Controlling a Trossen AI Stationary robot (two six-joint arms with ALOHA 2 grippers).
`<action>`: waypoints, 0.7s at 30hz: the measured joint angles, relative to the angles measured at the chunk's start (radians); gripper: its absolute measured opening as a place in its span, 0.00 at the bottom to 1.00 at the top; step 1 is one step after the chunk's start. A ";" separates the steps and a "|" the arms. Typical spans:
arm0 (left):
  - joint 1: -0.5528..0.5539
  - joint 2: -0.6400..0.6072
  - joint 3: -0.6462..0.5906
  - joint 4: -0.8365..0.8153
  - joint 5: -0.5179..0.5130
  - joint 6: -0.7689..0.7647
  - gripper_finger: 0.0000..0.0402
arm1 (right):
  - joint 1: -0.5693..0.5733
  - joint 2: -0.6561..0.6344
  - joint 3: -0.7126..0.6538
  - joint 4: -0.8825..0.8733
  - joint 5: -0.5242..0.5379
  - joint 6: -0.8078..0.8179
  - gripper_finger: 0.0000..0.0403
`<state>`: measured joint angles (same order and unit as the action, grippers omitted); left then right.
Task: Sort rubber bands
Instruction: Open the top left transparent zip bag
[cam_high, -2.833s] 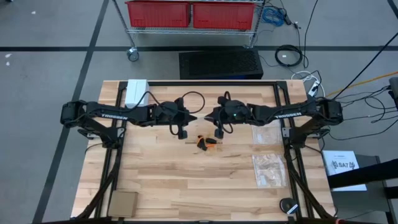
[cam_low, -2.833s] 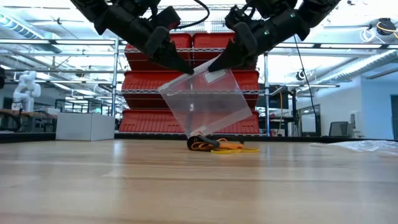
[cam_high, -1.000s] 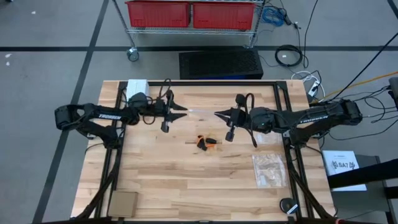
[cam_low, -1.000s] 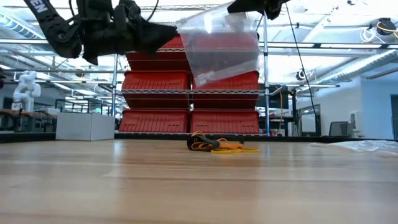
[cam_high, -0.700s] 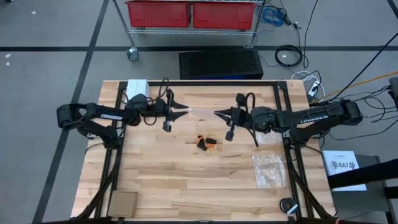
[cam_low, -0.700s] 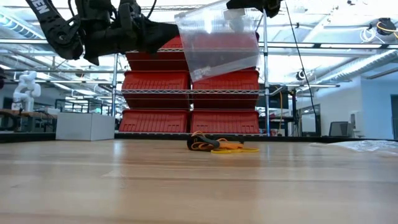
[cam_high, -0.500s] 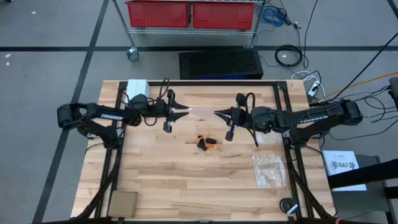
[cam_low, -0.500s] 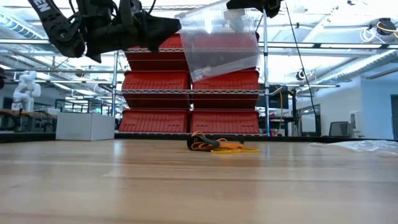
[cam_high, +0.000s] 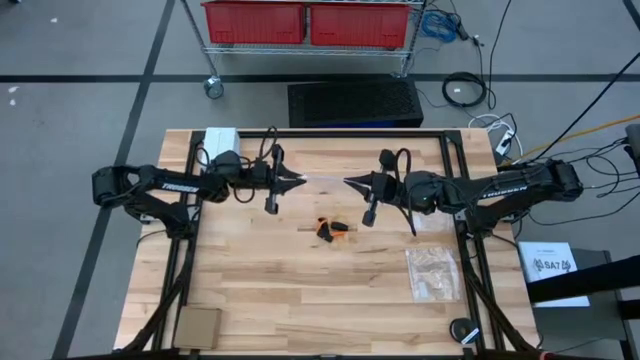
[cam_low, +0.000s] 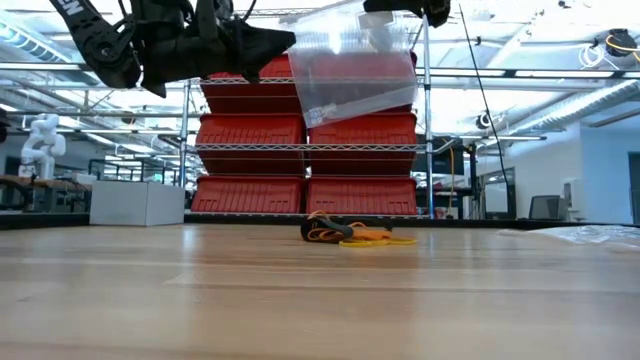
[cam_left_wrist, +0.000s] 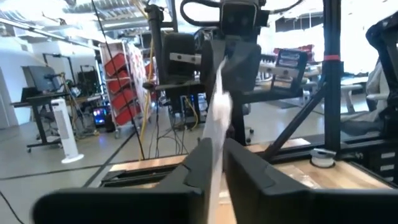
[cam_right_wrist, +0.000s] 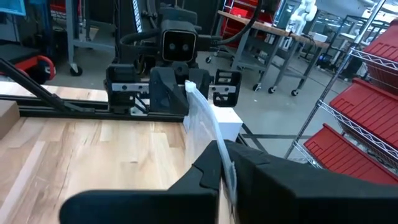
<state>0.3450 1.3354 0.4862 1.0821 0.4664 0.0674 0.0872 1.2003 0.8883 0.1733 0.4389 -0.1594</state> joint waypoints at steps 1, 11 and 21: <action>0.000 0.000 0.000 0.001 0.000 0.001 0.06 | 0.000 0.000 0.000 0.001 0.000 0.000 0.00; 0.000 0.000 0.000 0.008 0.000 -0.002 0.03 | 0.000 0.000 0.000 0.002 0.000 -0.001 0.00; -0.001 0.000 0.000 0.009 0.000 -0.010 0.06 | 0.000 0.000 0.000 -0.008 0.000 0.000 0.00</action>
<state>0.3440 1.3354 0.4862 1.0913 0.4664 0.0574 0.0872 1.2007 0.8883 0.1651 0.4393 -0.1593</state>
